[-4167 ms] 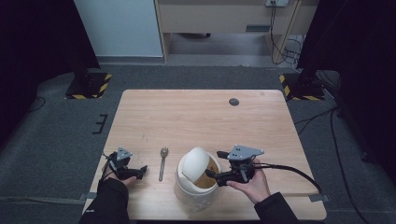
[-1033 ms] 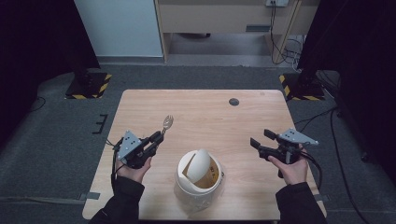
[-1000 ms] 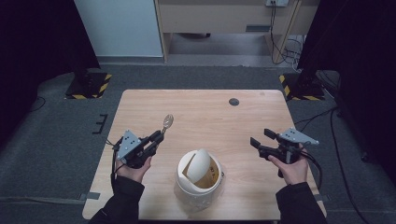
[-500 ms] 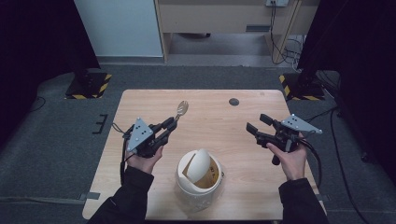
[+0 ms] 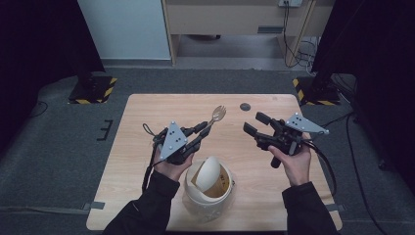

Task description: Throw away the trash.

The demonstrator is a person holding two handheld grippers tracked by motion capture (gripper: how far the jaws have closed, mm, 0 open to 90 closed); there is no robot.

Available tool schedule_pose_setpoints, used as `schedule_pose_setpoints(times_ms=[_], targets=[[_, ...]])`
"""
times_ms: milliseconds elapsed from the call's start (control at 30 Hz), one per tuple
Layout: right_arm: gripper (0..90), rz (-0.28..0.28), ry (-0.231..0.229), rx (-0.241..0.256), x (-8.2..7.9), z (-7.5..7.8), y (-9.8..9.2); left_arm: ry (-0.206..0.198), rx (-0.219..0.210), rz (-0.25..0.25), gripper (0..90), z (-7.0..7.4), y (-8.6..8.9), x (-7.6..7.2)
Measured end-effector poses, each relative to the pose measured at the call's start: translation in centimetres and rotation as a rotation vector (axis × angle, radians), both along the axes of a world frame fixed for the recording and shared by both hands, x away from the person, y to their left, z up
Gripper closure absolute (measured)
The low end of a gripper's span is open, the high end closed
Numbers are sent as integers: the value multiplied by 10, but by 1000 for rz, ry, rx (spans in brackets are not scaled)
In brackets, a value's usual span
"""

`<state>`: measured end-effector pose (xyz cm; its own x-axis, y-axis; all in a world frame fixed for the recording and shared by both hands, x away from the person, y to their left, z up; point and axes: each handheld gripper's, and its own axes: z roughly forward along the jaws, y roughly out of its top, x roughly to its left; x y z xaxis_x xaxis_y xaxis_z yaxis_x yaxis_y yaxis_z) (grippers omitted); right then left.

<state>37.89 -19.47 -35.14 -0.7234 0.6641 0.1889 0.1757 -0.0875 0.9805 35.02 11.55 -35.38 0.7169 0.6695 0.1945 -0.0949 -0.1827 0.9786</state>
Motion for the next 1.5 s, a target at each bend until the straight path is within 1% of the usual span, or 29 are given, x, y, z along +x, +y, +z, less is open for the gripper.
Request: schedule_pose_setpoints(times_ms=[67,133,267,333,433,533,567,667,700,767,867,1000,1067,1100,1167,1200,1233,1300,1367,1400,1433,1500], targets=[[335,5,-1,5,0,1,2,0,8,-6,797,0,-4,1],[343,27,4,27,0,4,6,4,12,-12,798,0,-8,2],[358,48,2,26,1,6,16,11,19,-23,798,-2,-13,4],[364,63,2,39,2,7,20,19,18,-28,798,-2,-14,5],[377,78,-5,39,3,11,27,32,19,-34,798,-4,-16,6],[390,86,-8,47,4,12,30,41,23,-40,798,-5,-18,6],[406,92,-2,59,4,12,31,42,25,-44,798,-6,-18,6],[436,106,17,55,5,11,35,41,28,-53,798,-7,-21,5],[460,118,28,57,6,11,36,41,28,-54,798,-7,-21,5],[501,123,50,59,6,10,38,41,25,-58,798,-8,-22,5],[601,144,77,65,7,9,40,36,25,-63,798,-8,-23,4],[728,160,97,80,7,7,41,36,19,-74,798,-8,-25,2],[783,173,102,100,7,7,41,37,21,-77,797,-8,-25,1],[853,184,108,113,6,6,40,40,22,-81,826,-8,-24,1],[857,184,107,115,6,6,40,46,16,-80,836,-8,-24,1],[859,186,103,115,6,6,40,50,8,-78,789,-8,-23,1],[859,186,103,115,6,6,40,51,-2,-76,789,-8,-22,1],[859,180,94,107,5,7,39,54,-15,-65,759,-7,-19,1],[859,164,71,103,4,9,35,53,-28,-54,730,-6,-14,1],[859,164,71,103,4,9,35,54,-30,-46,730,-6,-10,0],[859,157,58,101,2,12,31,56,-34,-36,708,-5,-6,0],[859,154,55,101,1,14,28,68,-38,-22,696,-6,5,-2]])
